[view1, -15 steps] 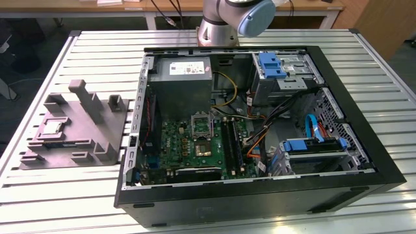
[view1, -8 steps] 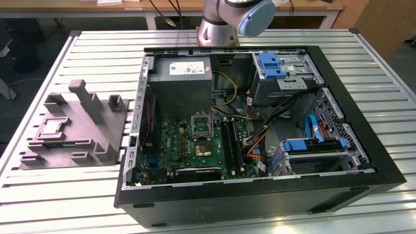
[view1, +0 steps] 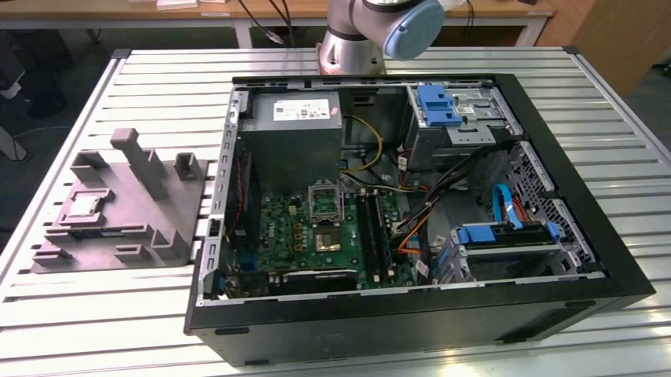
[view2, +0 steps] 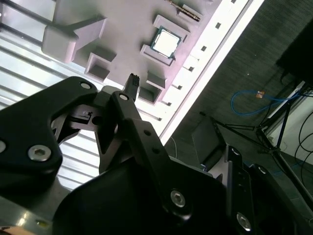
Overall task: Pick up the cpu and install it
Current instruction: 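Pick up the cpu and move it towards the insertion slot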
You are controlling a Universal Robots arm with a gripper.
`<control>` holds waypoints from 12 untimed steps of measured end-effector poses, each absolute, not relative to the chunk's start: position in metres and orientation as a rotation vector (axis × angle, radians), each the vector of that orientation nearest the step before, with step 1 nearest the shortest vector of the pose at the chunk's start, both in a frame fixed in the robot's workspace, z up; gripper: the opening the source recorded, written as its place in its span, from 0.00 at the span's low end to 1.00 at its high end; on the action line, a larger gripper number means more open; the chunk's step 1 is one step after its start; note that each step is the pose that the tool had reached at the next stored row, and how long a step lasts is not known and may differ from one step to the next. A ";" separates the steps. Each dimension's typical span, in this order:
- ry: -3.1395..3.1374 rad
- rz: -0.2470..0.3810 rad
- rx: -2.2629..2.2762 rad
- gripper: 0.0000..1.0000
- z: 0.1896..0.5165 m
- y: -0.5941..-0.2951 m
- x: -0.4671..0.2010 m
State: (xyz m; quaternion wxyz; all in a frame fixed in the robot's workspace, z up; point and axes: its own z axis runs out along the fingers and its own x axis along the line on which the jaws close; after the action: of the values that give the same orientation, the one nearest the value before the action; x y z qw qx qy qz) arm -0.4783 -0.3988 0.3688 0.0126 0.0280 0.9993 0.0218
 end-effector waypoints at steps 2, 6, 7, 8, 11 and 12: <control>3.114 0.068 0.087 0.71 0.368 -0.399 -0.478; 3.114 0.068 0.087 0.71 0.367 -0.399 -0.478; 3.114 0.068 0.087 0.71 0.367 -0.399 -0.478; 3.114 0.068 0.087 0.71 0.367 -0.399 -0.478; 3.114 0.068 0.087 0.71 0.365 -0.399 -0.478; 3.114 0.068 0.087 0.71 0.365 -0.399 -0.478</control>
State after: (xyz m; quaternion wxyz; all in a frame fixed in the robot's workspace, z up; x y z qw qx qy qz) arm -0.4783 -0.3988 0.3647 0.0126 0.0280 0.9993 0.0218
